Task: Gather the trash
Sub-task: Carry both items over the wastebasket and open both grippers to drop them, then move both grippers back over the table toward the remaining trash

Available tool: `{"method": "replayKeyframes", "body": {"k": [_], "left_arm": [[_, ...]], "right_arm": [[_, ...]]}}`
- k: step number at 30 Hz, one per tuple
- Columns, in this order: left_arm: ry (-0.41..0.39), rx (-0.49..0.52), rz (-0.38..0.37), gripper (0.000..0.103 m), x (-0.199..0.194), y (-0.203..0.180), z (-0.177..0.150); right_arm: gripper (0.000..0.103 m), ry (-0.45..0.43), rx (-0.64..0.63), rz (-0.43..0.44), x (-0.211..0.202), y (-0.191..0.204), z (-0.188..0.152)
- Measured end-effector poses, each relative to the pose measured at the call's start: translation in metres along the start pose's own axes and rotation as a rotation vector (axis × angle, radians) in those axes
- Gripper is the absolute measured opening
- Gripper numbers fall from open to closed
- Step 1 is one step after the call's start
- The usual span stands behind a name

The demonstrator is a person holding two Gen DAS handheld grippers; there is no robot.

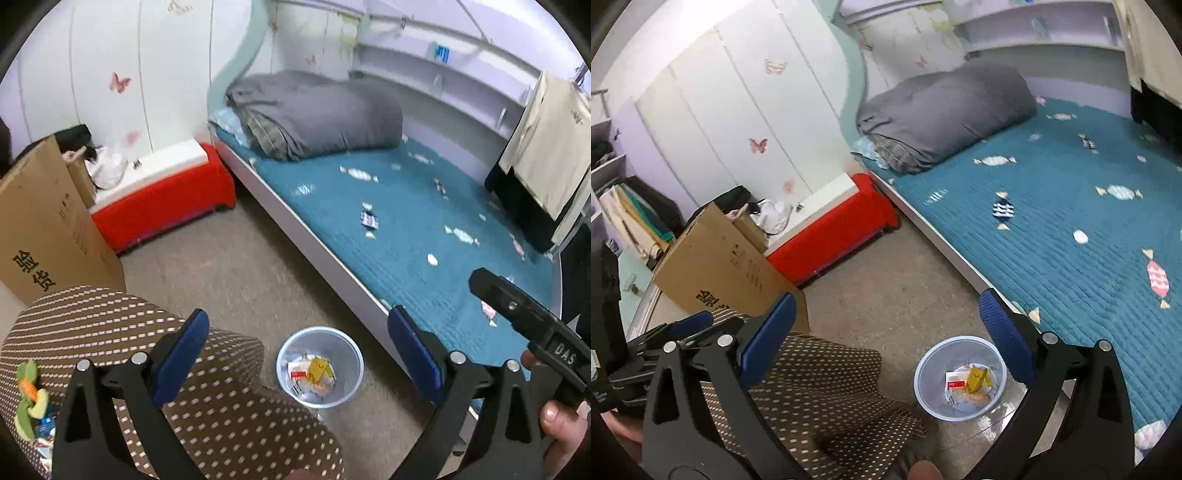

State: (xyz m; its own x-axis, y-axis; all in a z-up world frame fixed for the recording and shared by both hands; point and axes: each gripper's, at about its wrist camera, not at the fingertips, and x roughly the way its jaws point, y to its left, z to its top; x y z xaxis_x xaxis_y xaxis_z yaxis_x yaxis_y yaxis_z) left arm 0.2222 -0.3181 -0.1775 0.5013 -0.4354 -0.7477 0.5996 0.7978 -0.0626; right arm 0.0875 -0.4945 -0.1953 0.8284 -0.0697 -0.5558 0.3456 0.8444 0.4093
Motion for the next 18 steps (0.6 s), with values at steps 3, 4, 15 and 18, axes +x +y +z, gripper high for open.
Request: {"method": "replayKeyframes", "body": {"k": [3,4,15,18], "left_arm": [[-0.040,-0.010,0.007,0.095,-0.025,0.008,-0.005],[-0.055,-0.016,0.007,0.095,-0.034,0.011,-0.007],[-0.155,-0.075,0.080,0.095,-0.107,0.062,-0.046],[-0.167,-0.096,0.115,0.095,-0.123,0.083,-0.065]], "right_arm": [[0.097,-0.010,-0.038,0.012,-0.010,0.023,0.000],[0.097,-0.016,-0.051,0.021,-0.014,0.031,0.000],[0.097,0.041,-0.241,0.156,-0.028,0.120,-0.021],[0.097,0.082,-0.315,0.218,-0.022,0.153,-0.036]]}}
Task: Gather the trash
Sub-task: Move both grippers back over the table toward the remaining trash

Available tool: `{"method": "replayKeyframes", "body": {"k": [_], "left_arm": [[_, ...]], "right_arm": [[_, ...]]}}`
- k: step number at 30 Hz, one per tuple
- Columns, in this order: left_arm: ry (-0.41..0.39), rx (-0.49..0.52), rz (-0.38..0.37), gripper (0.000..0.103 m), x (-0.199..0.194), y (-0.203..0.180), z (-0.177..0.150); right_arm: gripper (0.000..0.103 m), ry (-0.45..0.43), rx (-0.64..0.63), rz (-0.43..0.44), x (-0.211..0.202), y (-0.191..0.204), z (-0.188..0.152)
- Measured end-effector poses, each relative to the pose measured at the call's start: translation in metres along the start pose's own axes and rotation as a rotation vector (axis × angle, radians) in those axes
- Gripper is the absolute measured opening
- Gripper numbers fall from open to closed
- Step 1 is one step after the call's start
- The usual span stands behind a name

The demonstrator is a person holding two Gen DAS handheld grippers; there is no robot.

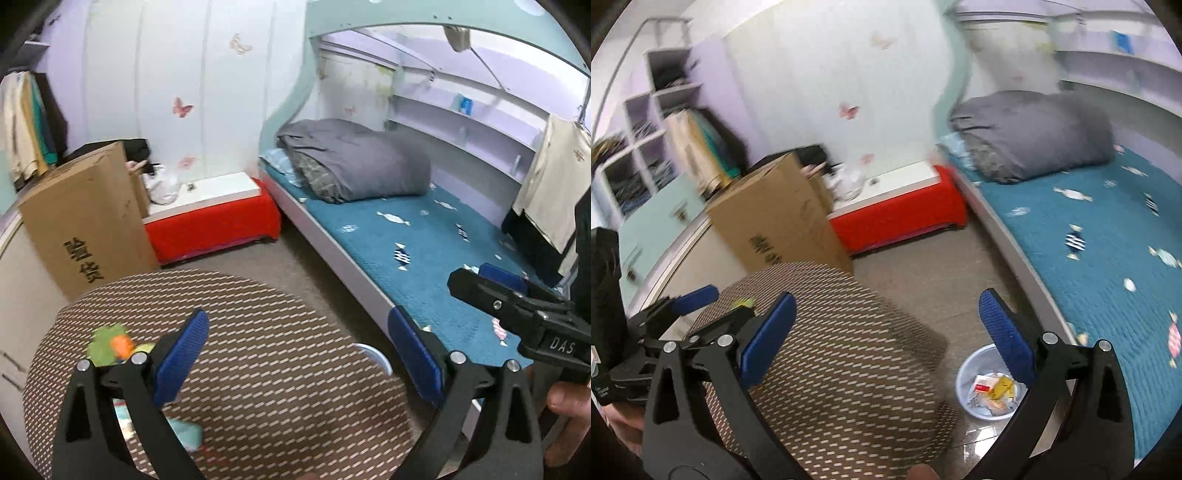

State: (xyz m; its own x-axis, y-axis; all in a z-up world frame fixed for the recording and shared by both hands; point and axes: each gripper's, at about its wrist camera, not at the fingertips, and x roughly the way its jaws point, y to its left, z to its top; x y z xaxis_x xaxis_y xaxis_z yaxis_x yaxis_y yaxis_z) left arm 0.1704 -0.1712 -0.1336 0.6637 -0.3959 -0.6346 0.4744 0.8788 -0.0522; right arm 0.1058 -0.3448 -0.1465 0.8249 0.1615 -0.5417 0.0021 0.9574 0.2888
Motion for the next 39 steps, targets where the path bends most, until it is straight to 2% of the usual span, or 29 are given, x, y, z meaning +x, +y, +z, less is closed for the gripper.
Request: {"method": "replayKeyframes", "body": {"k": [8,14,19,25,27,29,32,34,35,36,37,38,39], "left_arm": [[-0.005,-0.089,0.111,0.095,-0.035,0.078,-0.043],[0.020,-0.151,0.178,0.095,-0.046,0.127,-0.076],[0.050,-0.203,0.224,0.095,-0.048,0.162,-0.106],[0.132,-0.265,0.261,0.095,-0.031,0.196,-0.143],[0.160,-0.273,0.253,0.081,-0.022,0.204,-0.149],[0.193,-0.287,0.224,0.072,-0.011,0.212,-0.153],[0.203,-0.276,0.221,0.068,-0.001,0.217,-0.156],[0.204,-0.261,0.211,0.060,0.001,0.217,-0.155],[0.202,-0.256,0.195,0.050,0.002,0.217,-0.155],[0.201,-0.248,0.180,0.034,0.002,0.217,-0.154],[0.202,-0.241,0.170,0.025,0.002,0.216,-0.154],[0.204,-0.233,0.156,0.019,0.002,0.215,-0.154],[0.202,-0.233,0.142,0.019,0.001,0.215,-0.155]], "right_arm": [[0.097,0.109,-0.119,0.134,0.043,0.076,-0.021],[0.097,0.183,-0.189,0.192,0.070,0.120,-0.043],[0.097,0.226,-0.233,0.214,0.085,0.143,-0.057],[0.097,0.263,-0.261,0.228,0.095,0.157,-0.072],[0.097,0.273,-0.263,0.226,0.098,0.157,-0.075],[0.097,0.279,-0.265,0.225,0.100,0.158,-0.076],[0.097,0.287,-0.279,0.221,0.103,0.161,-0.078],[0.097,0.299,-0.295,0.225,0.106,0.165,-0.081],[0.097,0.305,-0.304,0.229,0.108,0.167,-0.083],[0.097,0.314,-0.318,0.239,0.111,0.172,-0.085],[0.097,0.323,-0.325,0.247,0.114,0.175,-0.086],[0.097,0.334,-0.336,0.256,0.118,0.179,-0.088],[0.097,0.349,-0.353,0.265,0.123,0.185,-0.090]]}}
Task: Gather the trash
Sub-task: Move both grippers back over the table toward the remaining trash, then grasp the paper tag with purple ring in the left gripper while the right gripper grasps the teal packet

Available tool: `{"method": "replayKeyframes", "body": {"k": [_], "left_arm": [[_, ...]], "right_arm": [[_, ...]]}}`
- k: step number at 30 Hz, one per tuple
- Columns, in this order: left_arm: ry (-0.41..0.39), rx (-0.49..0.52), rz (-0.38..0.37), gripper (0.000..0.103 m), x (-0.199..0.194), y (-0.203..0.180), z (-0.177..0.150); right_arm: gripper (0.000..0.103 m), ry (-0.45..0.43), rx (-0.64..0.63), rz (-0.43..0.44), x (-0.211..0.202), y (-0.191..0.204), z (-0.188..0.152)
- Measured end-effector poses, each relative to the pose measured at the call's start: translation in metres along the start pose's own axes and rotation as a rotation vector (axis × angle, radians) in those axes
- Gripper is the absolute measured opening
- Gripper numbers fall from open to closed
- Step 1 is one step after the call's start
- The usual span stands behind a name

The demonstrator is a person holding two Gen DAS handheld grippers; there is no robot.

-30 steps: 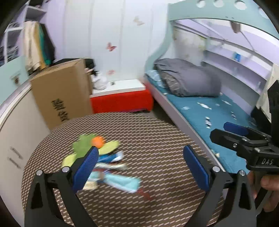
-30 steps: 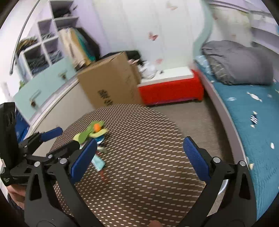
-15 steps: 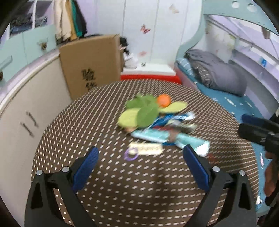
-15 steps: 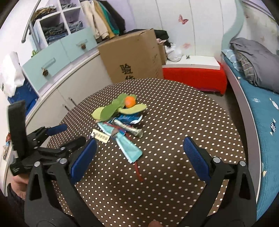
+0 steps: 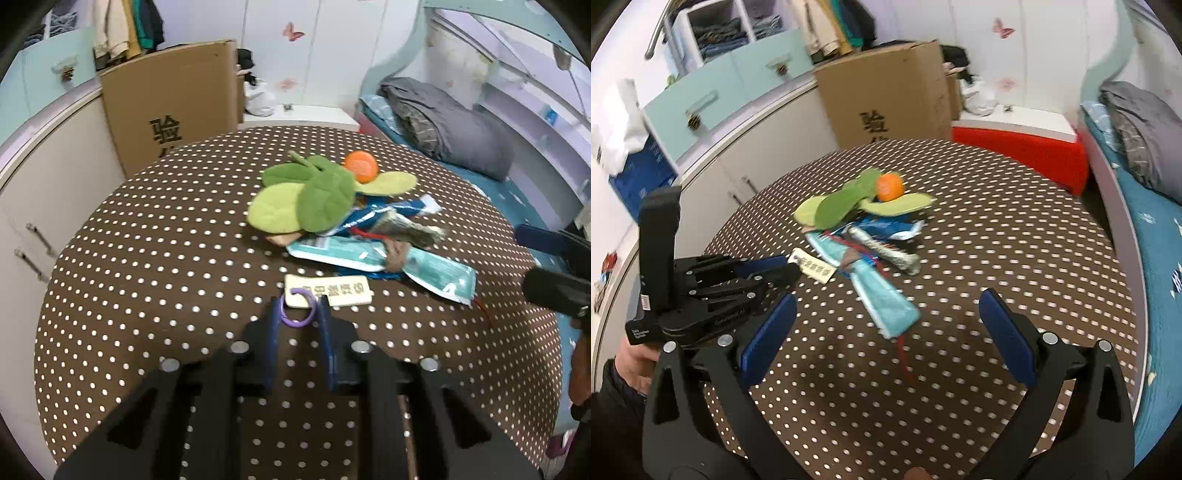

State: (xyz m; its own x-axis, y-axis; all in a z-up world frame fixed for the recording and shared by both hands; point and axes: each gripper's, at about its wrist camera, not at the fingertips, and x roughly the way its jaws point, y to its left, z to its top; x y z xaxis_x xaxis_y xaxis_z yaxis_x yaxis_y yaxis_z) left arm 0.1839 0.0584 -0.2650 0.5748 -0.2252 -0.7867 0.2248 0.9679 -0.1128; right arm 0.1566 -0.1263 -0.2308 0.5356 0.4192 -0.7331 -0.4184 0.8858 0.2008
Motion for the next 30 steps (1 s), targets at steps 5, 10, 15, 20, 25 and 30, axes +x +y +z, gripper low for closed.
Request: {"method": "replayKeyframes", "body": {"k": [5,10,15,20,25,30], "left_arm": [[-0.016,-0.011,-0.021,0.011,-0.012,0.009,-0.012],[-0.025,-0.054,0.000,0.008,-0.023,0.025,-0.021],[-0.035,-0.059,0.023,0.017,-0.030,0.034,-0.026],[-0.044,-0.055,0.025,0.032,-0.027,0.033,-0.021],[-0.033,-0.006,0.017,0.025,-0.021,0.023,-0.020],[-0.014,-0.006,-0.022,0.000,-0.020,0.021,-0.024]], "right_arm": [[0.096,0.045,-0.082,-0.010,0.031,0.014,0.007],[0.057,0.122,-0.140,0.011,0.055,0.024,0.003],[0.047,0.133,-0.186,0.057,0.052,0.040,0.000],[0.046,0.117,-0.168,0.045,0.061,0.038,0.012],[0.016,0.120,-0.202,0.028,0.069,0.044,0.013],[0.014,0.117,-0.192,0.057,0.055,0.037,0.008]]}}
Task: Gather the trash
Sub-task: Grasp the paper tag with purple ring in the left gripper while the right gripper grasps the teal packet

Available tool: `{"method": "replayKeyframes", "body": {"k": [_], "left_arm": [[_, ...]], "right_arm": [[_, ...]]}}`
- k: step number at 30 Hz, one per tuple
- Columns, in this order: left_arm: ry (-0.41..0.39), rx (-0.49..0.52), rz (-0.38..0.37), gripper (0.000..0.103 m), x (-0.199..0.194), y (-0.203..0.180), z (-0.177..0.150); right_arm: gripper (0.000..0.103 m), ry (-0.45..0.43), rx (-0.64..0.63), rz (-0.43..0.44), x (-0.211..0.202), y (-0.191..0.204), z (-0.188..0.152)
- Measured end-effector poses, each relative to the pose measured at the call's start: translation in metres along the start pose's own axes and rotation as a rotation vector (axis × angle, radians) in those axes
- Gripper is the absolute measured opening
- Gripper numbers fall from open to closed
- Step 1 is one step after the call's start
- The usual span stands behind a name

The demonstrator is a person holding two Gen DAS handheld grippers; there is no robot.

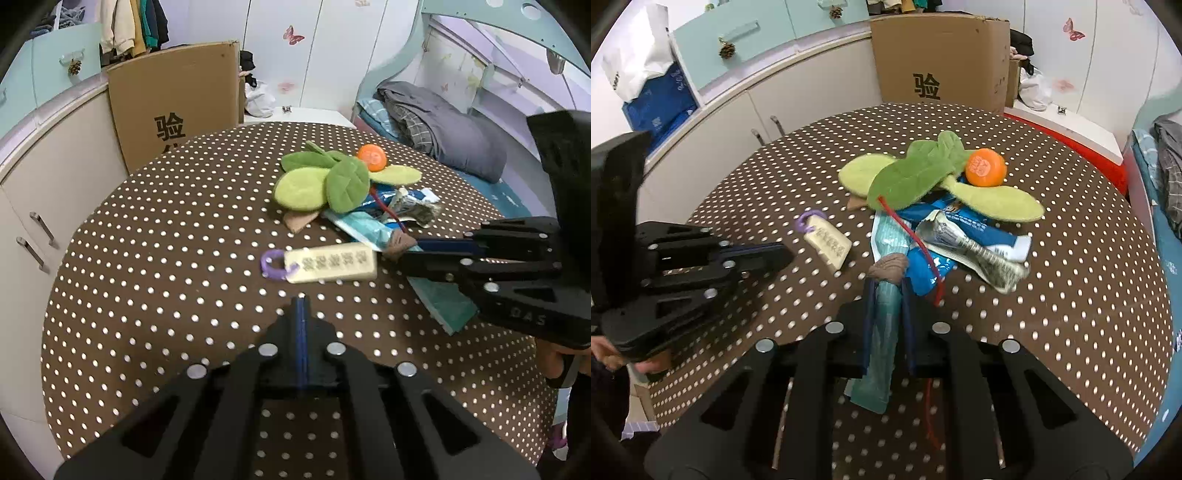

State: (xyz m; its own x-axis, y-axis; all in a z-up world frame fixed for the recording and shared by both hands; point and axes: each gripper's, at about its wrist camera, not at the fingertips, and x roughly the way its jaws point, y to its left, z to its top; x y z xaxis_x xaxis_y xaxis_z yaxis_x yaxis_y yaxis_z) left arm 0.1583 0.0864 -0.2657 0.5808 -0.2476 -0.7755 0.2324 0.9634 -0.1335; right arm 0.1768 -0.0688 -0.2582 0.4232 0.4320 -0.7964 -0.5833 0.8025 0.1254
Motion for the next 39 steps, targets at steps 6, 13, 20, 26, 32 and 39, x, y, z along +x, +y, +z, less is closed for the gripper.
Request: {"method": "replayKeyframes", "body": {"k": [6,13,20,26,32,39], "left_arm": [[-0.018,-0.010,0.006,0.001,-0.003,-0.001,0.000],[-0.043,-0.002,0.008,0.035,0.001,0.009,0.022],[0.006,0.070,-0.009,0.019,0.021,-0.001,0.034],[-0.007,0.054,-0.050,0.019,0.016,-0.005,0.026],[-0.039,0.027,-0.059,0.018,-0.002,-0.005,0.014],[-0.051,0.034,-0.048,0.018,-0.021,-0.006,0.000]], "right_arm": [[0.016,0.003,0.020,0.003,0.010,-0.003,0.007],[0.013,-0.038,0.046,0.056,-0.012,-0.004,0.001],[0.013,-0.088,0.088,0.121,-0.041,-0.014,-0.004],[0.012,-0.115,0.120,0.178,-0.060,-0.021,-0.013],[0.012,-0.136,0.123,0.195,-0.079,-0.023,-0.021],[0.013,0.061,0.024,0.115,-0.047,-0.008,-0.055]]}}
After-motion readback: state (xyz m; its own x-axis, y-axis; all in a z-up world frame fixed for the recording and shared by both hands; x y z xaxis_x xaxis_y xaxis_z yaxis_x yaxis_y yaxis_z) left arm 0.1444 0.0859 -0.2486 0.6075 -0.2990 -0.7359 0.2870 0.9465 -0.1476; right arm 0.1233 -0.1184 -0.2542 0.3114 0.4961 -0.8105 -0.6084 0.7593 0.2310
